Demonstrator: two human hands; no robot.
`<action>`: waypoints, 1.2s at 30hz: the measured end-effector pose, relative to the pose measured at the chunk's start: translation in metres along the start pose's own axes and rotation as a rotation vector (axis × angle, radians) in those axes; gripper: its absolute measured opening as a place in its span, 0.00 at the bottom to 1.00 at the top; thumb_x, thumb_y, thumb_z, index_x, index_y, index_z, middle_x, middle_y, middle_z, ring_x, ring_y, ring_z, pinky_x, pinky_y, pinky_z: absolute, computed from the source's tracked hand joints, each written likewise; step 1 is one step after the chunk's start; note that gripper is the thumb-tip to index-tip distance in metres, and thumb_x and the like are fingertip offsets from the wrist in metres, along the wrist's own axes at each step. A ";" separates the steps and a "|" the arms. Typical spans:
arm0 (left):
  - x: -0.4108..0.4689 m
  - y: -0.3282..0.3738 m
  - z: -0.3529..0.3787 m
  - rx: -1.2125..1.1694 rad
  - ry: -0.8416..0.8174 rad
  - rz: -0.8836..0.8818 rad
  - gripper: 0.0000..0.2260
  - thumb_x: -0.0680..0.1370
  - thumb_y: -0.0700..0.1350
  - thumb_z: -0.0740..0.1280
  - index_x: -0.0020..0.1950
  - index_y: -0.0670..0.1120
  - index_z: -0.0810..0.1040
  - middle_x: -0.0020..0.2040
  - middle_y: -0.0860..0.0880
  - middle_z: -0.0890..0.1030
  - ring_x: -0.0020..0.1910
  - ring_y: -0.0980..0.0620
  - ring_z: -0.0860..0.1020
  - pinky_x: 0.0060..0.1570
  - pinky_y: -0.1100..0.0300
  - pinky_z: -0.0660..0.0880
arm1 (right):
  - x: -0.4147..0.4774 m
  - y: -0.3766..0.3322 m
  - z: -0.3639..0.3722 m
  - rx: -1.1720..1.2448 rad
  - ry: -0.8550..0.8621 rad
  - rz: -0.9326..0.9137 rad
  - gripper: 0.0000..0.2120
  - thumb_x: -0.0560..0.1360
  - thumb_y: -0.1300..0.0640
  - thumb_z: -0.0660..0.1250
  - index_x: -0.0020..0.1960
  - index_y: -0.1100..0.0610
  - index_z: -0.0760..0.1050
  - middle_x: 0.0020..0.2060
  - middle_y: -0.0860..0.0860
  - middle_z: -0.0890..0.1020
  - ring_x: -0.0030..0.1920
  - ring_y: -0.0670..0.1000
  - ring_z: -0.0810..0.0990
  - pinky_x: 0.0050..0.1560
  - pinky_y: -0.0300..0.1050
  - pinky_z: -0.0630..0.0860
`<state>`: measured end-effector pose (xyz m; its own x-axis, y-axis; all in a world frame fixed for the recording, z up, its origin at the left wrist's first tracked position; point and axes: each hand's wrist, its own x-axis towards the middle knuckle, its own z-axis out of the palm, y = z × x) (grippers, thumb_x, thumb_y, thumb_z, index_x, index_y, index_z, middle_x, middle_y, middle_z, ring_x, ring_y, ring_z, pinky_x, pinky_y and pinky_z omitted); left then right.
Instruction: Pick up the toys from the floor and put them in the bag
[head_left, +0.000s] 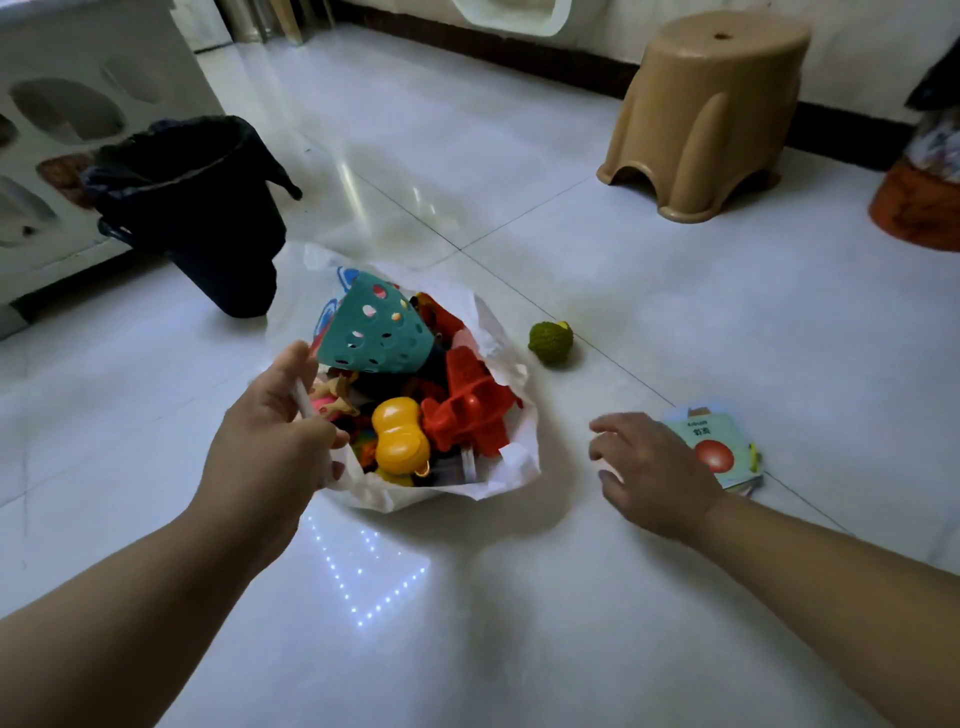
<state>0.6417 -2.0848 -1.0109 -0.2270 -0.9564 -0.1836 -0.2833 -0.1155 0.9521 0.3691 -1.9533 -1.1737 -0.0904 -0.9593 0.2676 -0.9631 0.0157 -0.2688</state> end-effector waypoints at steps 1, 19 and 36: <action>0.000 0.001 0.001 -0.003 0.002 -0.010 0.35 0.73 0.25 0.55 0.74 0.54 0.62 0.61 0.59 0.72 0.40 0.57 0.74 0.40 0.53 0.73 | -0.008 0.017 -0.001 -0.005 -0.062 0.190 0.21 0.62 0.61 0.76 0.52 0.55 0.74 0.55 0.60 0.79 0.54 0.64 0.79 0.50 0.57 0.77; 0.005 -0.013 0.007 0.021 0.058 0.002 0.35 0.74 0.26 0.56 0.75 0.55 0.62 0.63 0.61 0.71 0.41 0.59 0.74 0.39 0.54 0.72 | -0.031 0.108 -0.008 0.370 -0.203 1.176 0.45 0.62 0.52 0.79 0.71 0.60 0.60 0.59 0.58 0.76 0.58 0.60 0.76 0.49 0.47 0.70; -0.009 -0.014 -0.002 -0.076 -0.013 -0.003 0.37 0.71 0.24 0.57 0.72 0.57 0.65 0.50 0.68 0.74 0.52 0.48 0.77 0.42 0.49 0.74 | 0.072 -0.100 -0.102 1.506 -0.751 0.790 0.10 0.80 0.58 0.58 0.55 0.56 0.76 0.46 0.54 0.83 0.41 0.52 0.82 0.40 0.45 0.81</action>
<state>0.6499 -2.0750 -1.0216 -0.2384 -0.9526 -0.1888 -0.2121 -0.1386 0.9674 0.4335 -1.9947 -1.0331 0.1721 -0.7699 -0.6145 0.2876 0.6359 -0.7162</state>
